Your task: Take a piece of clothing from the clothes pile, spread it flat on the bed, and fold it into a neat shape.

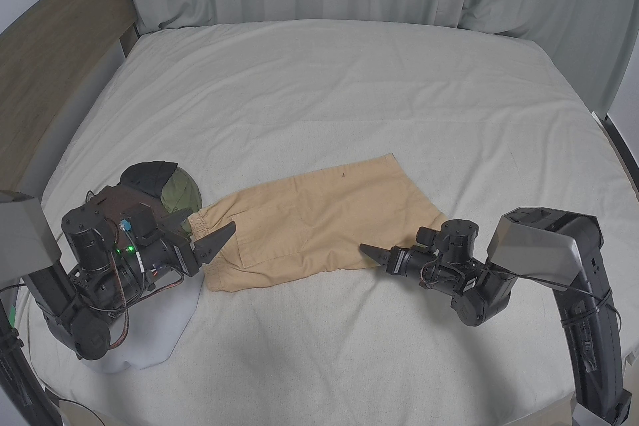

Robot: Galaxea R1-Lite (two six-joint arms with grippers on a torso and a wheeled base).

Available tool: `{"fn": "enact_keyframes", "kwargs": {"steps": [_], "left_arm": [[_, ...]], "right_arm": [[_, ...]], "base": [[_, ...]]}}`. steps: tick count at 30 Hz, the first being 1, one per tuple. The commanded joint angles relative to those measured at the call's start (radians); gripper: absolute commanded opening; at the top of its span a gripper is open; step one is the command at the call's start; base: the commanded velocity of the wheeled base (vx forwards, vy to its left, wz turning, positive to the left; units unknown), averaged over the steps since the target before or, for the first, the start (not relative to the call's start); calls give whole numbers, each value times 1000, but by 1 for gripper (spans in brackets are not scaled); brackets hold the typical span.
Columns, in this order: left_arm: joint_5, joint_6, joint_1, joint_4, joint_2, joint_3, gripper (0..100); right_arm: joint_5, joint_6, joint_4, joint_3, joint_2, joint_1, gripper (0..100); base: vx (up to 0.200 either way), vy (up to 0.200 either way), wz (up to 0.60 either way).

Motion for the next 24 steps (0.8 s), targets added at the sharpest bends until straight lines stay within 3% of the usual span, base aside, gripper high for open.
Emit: {"fn": "enact_keyframes", "kwargs": {"steps": [1,24], "left_arm": [[0,-1,-3,-1,3,4,100],[0,-4,0,-1,18,0,100]], "right_arm": [[-1,0,-2,-4,8,1,0],[-2,7,-44,79,-25,-5,0]], "base": [[0,0,0],[0,0,0]]}}
